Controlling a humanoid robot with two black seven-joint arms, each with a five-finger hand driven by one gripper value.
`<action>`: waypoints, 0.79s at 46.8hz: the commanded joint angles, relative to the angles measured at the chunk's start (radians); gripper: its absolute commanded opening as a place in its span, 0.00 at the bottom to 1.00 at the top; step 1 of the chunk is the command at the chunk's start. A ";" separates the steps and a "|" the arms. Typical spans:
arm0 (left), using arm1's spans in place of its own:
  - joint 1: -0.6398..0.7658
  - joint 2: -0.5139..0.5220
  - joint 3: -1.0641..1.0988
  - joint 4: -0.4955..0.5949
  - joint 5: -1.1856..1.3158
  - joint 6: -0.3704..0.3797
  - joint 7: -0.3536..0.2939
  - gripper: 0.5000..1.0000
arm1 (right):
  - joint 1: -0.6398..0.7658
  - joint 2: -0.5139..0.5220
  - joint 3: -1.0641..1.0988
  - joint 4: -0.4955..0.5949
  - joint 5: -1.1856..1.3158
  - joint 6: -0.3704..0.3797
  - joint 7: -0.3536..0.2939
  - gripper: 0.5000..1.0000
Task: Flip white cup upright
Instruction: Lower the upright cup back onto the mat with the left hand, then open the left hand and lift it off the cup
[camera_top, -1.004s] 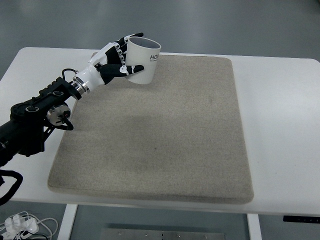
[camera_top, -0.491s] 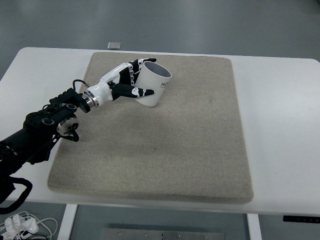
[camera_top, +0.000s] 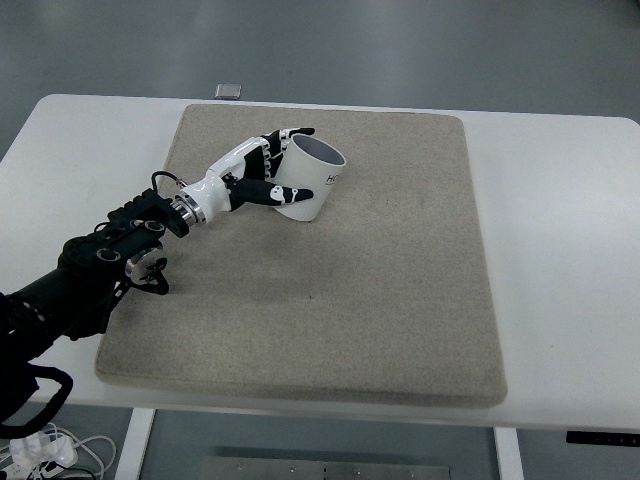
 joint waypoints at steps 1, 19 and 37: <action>0.000 0.000 -0.001 -0.003 -0.007 0.001 0.000 0.77 | 0.000 0.000 0.000 0.000 0.000 0.000 0.000 0.90; -0.003 0.006 -0.006 -0.060 -0.010 0.000 0.000 0.99 | 0.000 0.000 0.000 0.000 0.000 0.000 0.000 0.90; -0.006 0.011 -0.012 -0.062 -0.010 -0.004 0.000 0.99 | 0.000 0.000 0.000 0.000 0.000 0.000 0.000 0.90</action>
